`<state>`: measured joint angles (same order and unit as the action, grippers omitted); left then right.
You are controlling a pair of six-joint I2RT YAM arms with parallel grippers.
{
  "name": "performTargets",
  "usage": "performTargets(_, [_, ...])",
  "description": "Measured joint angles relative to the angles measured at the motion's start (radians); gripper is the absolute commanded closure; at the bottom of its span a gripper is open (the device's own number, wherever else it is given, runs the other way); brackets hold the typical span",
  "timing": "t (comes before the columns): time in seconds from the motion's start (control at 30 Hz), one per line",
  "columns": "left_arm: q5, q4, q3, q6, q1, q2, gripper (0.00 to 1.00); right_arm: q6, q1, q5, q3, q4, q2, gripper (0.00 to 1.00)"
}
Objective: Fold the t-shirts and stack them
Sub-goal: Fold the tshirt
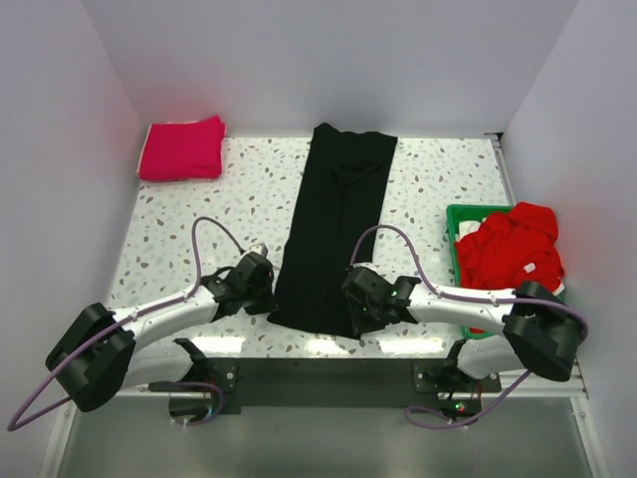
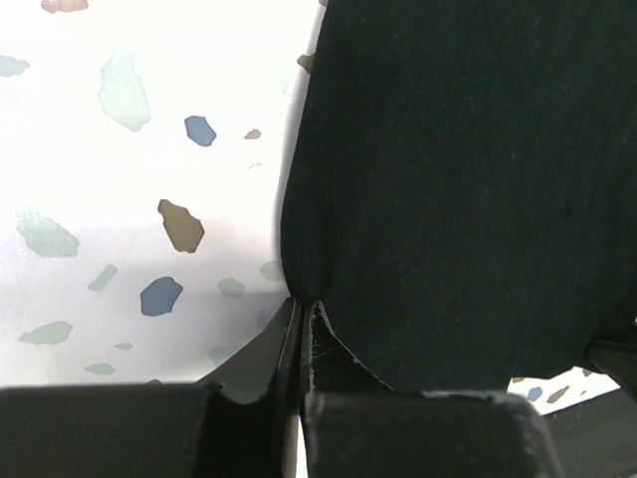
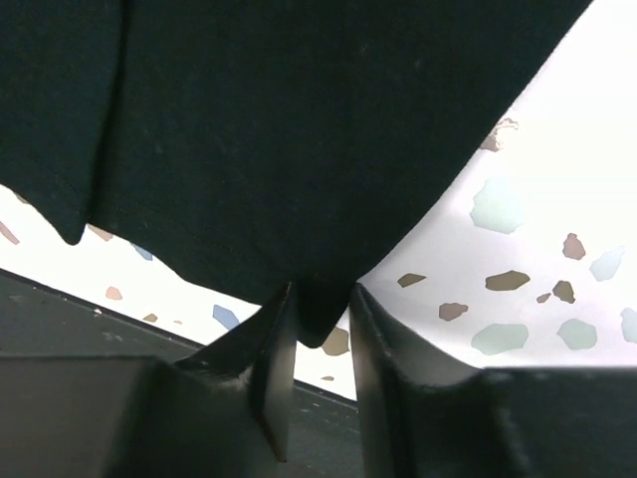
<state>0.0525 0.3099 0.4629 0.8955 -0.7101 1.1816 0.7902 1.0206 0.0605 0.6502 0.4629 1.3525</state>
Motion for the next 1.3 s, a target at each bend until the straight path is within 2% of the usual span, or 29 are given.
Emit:
performTargets(0.1, [-0.006, -0.006, -0.003, 0.002, -0.003, -0.001, 1.0, 0.008, 0.0, 0.001, -0.008, -0.003, -0.008, 0.85])
performTargets(0.3, [-0.031, -0.007, -0.012, 0.003, -0.007, -0.011, 1.0, 0.022, 0.0, 0.012, -0.031, 0.043, -0.104, 0.95])
performTargets(0.5, [-0.068, -0.002, -0.035, 0.012, -0.011, -0.044, 1.0, 0.033, 0.0, 0.032, -0.044, 0.105, -0.223, 0.99])
performTargets(0.77, [-0.13, -0.027, -0.113, 0.09, -0.044, -0.13, 1.0, 0.074, 0.0, 0.014, -0.145, 0.115, -0.302, 1.0])
performTargets(0.87, [-0.15, -0.052, -0.138, 0.117, -0.058, -0.15, 1.0, 0.085, 0.0, -0.006, -0.171, 0.111, -0.314, 0.94])
performTargets(0.93, [-0.157, -0.063, -0.142, 0.123, -0.066, -0.15, 1.0, 0.092, 0.0, -0.013, -0.177, 0.11, -0.315, 0.82])
performTargets(0.97, [-0.16, -0.065, -0.142, 0.123, -0.067, -0.15, 0.96, 0.095, 0.0, -0.017, -0.178, 0.113, -0.318, 0.75])
performTargets(1.0, [-0.161, -0.064, -0.143, 0.123, -0.069, -0.15, 0.91, 0.097, 0.0, -0.019, -0.178, 0.119, -0.323, 0.64])
performTargets(1.03, [-0.162, -0.064, -0.143, 0.122, -0.07, -0.151, 0.81, 0.1, 0.0, -0.019, -0.178, 0.131, -0.333, 0.6])
performTargets(1.1, [-0.162, -0.056, -0.141, 0.113, -0.07, -0.161, 0.72, 0.1, 0.0, -0.011, -0.175, 0.166, -0.366, 0.53])
performTargets(1.13, [-0.158, -0.046, -0.138, 0.109, -0.07, -0.171, 0.67, 0.101, 0.0, 0.002, -0.172, 0.188, -0.385, 0.52])
performTargets(1.3, [-0.128, 0.013, -0.109, 0.103, -0.07, -0.189, 0.62, 0.101, 0.0, 0.059, -0.121, 0.259, -0.433, 0.51])
